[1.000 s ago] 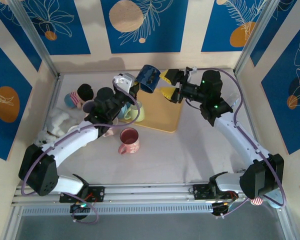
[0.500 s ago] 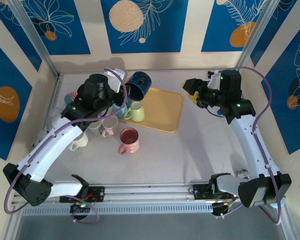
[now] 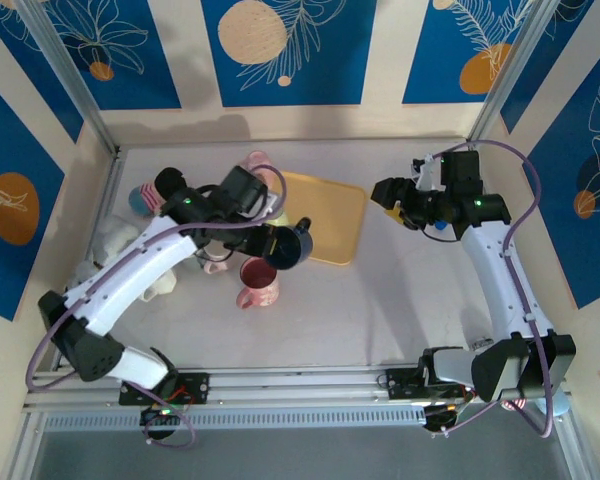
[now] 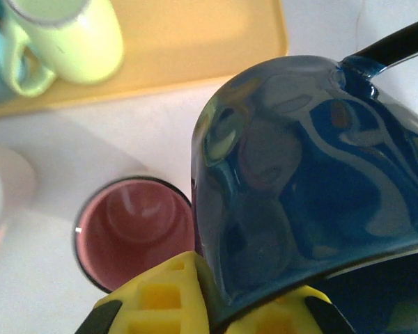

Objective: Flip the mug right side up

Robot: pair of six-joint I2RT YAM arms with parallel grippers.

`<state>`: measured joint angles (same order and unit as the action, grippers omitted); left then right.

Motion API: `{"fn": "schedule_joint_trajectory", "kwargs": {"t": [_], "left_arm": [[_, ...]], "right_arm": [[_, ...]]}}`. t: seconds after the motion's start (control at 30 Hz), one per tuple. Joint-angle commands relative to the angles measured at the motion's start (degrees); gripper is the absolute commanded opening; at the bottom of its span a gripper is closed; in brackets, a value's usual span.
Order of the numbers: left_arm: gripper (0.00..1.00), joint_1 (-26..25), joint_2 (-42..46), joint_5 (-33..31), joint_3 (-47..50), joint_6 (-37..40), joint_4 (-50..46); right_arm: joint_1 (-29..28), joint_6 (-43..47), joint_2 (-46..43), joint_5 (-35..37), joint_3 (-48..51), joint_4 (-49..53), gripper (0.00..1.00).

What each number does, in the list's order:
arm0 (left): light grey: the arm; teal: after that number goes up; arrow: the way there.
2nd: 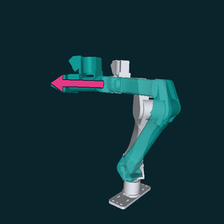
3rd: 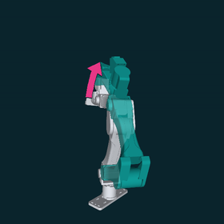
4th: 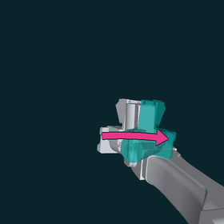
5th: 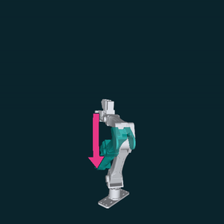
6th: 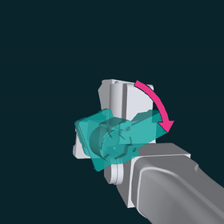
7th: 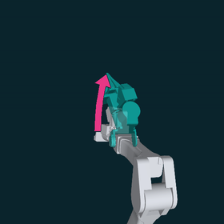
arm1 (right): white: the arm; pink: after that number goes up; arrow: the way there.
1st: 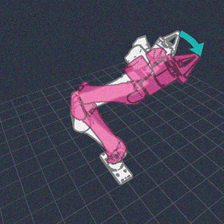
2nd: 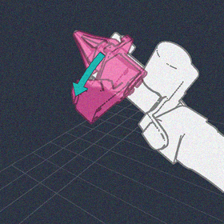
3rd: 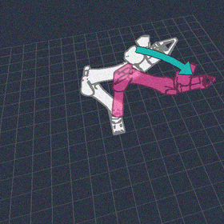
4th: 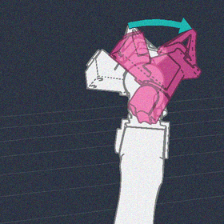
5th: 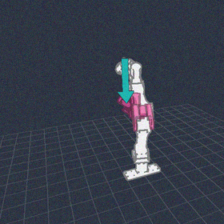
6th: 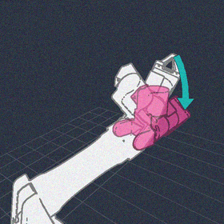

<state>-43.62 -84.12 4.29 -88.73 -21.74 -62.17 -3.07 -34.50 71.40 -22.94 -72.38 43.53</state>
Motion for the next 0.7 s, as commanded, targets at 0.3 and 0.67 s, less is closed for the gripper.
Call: {"fn": "schedule_joint_trajectory", "kwargs": {"t": [0.3,0.67], "left_arm": [[0.00,-5.6,-10.5,0.7,-4.0,-9.6,3.9],[0.00,-5.6,-15.8,-2.0,-1.6,-9.4,4.3]], "right_arm": [[0.8,3.6,0.0,-0.7,2.9,1.2,0.67],[2.2,4.4,-0.5,-1.7,3.9,1.1,0.68]]}}
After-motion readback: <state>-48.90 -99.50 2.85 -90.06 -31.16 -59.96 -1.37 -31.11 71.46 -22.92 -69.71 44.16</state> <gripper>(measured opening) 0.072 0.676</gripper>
